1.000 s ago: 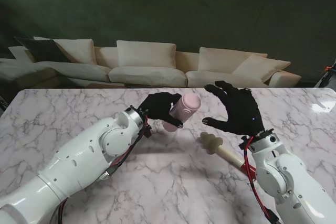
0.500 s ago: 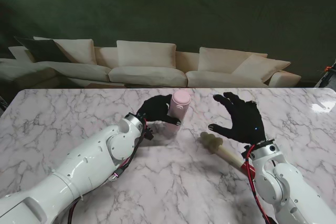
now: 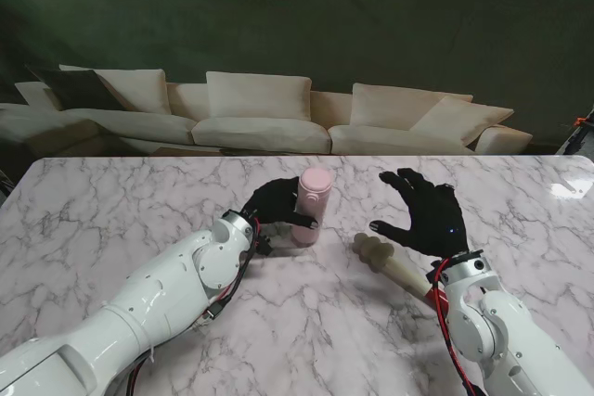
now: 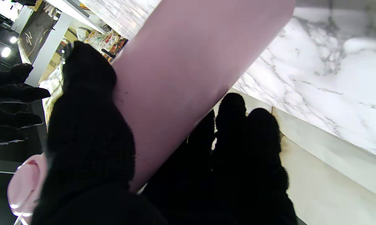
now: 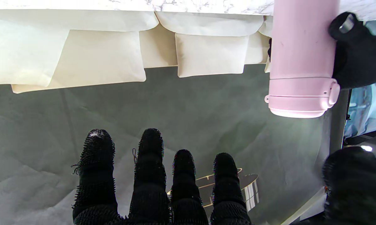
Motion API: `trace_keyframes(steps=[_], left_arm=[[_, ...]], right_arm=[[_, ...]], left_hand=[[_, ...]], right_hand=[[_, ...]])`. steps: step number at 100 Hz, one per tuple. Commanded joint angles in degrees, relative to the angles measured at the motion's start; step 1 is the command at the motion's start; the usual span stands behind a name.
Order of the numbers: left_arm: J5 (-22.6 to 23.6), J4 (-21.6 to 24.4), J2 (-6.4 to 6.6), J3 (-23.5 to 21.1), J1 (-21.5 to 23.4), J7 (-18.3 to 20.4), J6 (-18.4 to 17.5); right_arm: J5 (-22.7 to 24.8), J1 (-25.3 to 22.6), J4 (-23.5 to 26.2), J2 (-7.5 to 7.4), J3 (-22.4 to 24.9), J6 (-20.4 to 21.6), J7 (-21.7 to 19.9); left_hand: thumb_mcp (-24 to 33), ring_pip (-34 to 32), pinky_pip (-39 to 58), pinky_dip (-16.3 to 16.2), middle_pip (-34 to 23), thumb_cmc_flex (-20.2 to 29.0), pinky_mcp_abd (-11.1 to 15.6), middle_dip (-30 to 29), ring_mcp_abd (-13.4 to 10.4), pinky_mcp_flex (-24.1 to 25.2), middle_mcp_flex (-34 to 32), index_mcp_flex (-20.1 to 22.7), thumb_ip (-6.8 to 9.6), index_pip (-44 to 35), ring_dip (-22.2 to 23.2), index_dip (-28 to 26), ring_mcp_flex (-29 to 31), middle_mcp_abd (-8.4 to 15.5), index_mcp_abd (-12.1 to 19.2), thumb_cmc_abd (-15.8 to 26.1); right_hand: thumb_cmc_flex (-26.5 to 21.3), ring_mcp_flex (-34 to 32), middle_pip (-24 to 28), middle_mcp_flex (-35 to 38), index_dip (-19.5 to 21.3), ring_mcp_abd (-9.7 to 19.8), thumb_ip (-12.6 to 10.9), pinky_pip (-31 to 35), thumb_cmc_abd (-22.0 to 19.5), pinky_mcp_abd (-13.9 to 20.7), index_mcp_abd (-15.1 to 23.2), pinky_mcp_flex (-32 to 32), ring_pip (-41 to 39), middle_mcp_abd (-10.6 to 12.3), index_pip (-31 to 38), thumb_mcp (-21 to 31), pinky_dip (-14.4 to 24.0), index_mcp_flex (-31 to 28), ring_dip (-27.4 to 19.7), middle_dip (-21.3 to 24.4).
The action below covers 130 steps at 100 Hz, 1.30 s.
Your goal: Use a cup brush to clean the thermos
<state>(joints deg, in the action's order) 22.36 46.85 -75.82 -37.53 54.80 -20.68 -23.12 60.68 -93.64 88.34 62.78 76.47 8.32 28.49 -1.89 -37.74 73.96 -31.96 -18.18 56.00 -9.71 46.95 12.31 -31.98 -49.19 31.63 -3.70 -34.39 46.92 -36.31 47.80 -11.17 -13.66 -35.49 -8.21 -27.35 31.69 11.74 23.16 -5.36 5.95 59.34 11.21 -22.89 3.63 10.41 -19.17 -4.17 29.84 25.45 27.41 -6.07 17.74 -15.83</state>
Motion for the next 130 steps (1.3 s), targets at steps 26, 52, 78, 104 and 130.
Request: trace_keyframes(steps=[26,52,78,104,130], left_arm=[[-1.71,-1.97,-0.85,0.77,-0.38,2.08,-1.07],[-1.18,-1.57,-0.45,0.93,-0.33,2.54,-0.48],[-1.14,-0.80,0.38,0.69,-0.38,4.59,0.98],[-0.55,-0.47,0.90,0.17,-0.15,4.76,1.42],[0.29,1.10,1.93,-0.13,0.35,6.24,2.86]], right_arm=[[-0.30,0.39,-0.74,0.24,-0.53,-1.09,-0.10],[-0.30,0.39,-0.75,0.26,-0.46,-1.48,-0.08],[-0.22,0.37,-0.75,0.25,-0.44,-1.89,-0.16],[-0.19,0.55,-0.93,0.25,-0.50,-2.08,-0.11],[-0.27,0.69,-1.12,0.28,-0.53,-2.19,0.06]], left_hand=[[11.87,5.55,-3.94,-0.18,1.99,17.96,1.95,-3.79,-0.72,4.31,1.30,2.85,5.41,-7.42,-3.88,-1.99,-2.58,8.37,14.32,25.11],[7.71,8.59,-6.71,-0.75,2.89,17.59,1.88,-7.73,-0.86,6.52,5.47,-0.01,6.68,-2.95,-6.30,-0.67,-4.96,8.27,14.27,25.21],[4.92,12.10,-11.55,-1.36,-1.34,10.91,1.16,-20.67,-0.45,10.48,14.26,-3.33,6.63,9.09,-8.26,1.16,-9.20,6.40,10.32,23.95],[2.71,14.02,-13.69,-1.27,-0.45,3.92,0.14,-21.59,-0.22,12.81,15.59,-2.59,6.56,12.97,-9.53,2.95,-10.75,5.79,8.37,23.93],[1.34,15.68,-15.91,-1.42,1.58,-0.40,-0.96,-22.44,-0.12,15.18,18.33,-2.87,6.14,16.80,-10.43,6.29,-12.77,3.88,5.49,22.20]], right_hand=[[-0.94,1.71,-1.00,-1.66,1.27,0.88,-1.46,-1.04,-2.30,1.91,-1.49,-1.32,0.58,-0.82,-1.41,-1.54,-0.17,1.58,-0.47,0.26],[-1.33,1.79,-1.03,-1.69,1.41,0.70,-1.50,-1.20,-2.30,1.85,-1.48,-1.59,0.55,-0.96,-1.46,-1.83,-0.17,1.55,-0.47,0.27],[-2.00,1.98,-1.20,-1.72,1.50,0.64,-1.58,-1.44,-2.07,1.74,-1.62,-1.96,0.55,-1.17,-1.54,-1.94,-0.22,1.52,-0.48,0.34],[-2.28,2.11,-1.50,-1.71,1.58,0.54,-1.63,-1.66,-2.07,1.70,-1.74,-2.30,0.54,-1.16,-1.63,-2.16,-0.28,1.53,-0.49,0.47],[-2.41,2.18,-1.55,-1.66,1.64,0.52,-1.65,-1.81,-2.14,1.62,-1.75,-2.52,0.54,-1.15,-1.73,-2.35,-0.32,1.51,-0.49,0.48]])
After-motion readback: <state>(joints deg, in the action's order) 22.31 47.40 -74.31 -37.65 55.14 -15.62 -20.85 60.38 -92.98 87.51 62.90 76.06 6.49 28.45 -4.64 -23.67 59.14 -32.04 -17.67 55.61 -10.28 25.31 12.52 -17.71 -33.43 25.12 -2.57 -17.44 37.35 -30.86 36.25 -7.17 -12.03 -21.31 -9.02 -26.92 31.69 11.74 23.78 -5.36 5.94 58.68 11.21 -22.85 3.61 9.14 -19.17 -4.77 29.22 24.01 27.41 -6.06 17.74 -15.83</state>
